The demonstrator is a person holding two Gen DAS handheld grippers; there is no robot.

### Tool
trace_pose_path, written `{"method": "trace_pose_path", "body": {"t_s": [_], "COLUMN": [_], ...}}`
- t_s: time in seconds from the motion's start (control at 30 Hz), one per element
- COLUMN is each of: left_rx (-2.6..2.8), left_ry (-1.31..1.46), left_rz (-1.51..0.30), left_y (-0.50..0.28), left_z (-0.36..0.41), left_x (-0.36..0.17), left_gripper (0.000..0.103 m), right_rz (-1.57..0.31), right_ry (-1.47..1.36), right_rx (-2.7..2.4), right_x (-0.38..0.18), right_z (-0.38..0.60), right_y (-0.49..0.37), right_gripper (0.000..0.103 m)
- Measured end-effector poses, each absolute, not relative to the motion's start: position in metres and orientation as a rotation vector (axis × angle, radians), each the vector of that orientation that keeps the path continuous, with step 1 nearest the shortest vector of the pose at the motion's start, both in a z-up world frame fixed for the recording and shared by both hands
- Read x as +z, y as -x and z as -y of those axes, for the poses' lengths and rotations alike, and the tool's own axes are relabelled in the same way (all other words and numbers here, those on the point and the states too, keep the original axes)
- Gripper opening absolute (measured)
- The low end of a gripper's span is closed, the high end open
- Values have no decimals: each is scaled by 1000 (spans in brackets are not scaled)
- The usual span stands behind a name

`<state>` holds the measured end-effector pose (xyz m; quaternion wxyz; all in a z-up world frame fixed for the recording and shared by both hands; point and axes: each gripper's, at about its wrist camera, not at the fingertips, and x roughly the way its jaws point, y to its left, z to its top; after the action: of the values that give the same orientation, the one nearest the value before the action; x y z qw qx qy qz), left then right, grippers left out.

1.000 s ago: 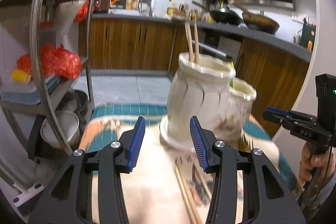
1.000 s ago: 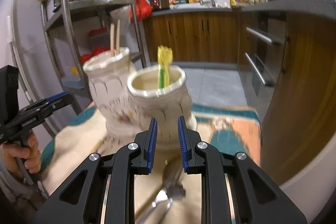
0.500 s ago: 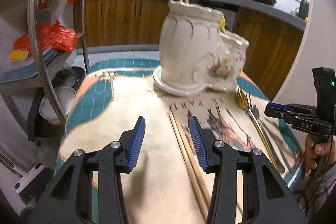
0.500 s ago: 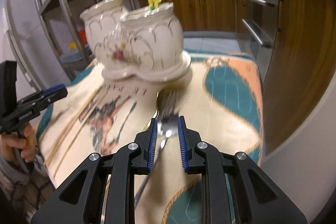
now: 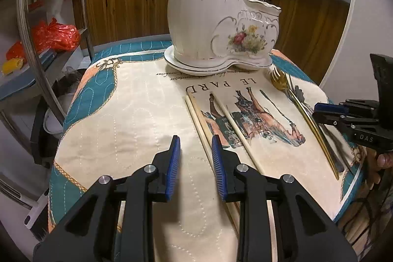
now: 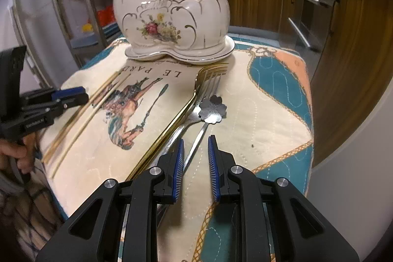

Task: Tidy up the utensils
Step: 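Grasp a third chopstick with the left tool while the right tool grasps a flower-shaped metal spoon, then lift the chopstick and spoon and lower them into the white holder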

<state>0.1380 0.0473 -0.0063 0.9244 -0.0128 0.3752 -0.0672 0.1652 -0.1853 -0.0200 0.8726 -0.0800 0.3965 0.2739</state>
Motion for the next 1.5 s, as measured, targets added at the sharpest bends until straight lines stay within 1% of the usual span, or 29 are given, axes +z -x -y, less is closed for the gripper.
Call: {"method": "trace_pose_path", "body": {"t_s": [0.13,0.27,0.4,0.57,0.7,0.73,0.77,0.87,1.03,1.07,1.1,1.23,1.37,1.5], "left_rx": [-136,-130,-130,-128,-133,-142,-150,-172,-197,-206,-213,-234,-242,-237], "left_ry": [33,34,18,-97,-123,-126,-128,-134,-110,-106,-110,-209,-308,-351], "left_rz": [-775,-780,-792,-873,-940,-958,-974,-1009,-1052,-1068,-1093,-1200,-1276,-1295], "left_y": [-138,-136,-137,-144,-152,-155,-157,-159,-160,-163,-167,-182,-192,-194], "left_z": [-51,-55,-55,-43,-42,-42,-44,-53,-70,-72,-72,-61,-49,-46], "left_x": [-6,-5,-5,-3,0,1,2,3,5,5,6,8,6,5], "left_gripper": [26,25,25,25,25,24,17,5,5,5,5,5,5,5], "right_rz": [-823,-839,-877,-973,-1056,-1074,-1085,-1105,-1192,-1224,-1244,-1317,-1358,-1358], "right_ry": [171,174,204,291,363,383,409,485,470,458,460,478,418,334], "right_rx": [579,591,600,613,639,648,653,641,644,637,633,608,618,602], "right_x": [-21,-20,-18,-14,-11,-11,-10,-9,-8,-8,-8,-10,-12,-13], "right_z": [188,195,198,189,181,180,178,177,182,182,180,171,175,189], "right_y": [-165,-166,-169,-177,-188,-190,-191,-195,-209,-214,-219,-232,-240,-246], "right_gripper": [18,12,12,12,12,12,12,11,11,12,15,16,16,8]}}
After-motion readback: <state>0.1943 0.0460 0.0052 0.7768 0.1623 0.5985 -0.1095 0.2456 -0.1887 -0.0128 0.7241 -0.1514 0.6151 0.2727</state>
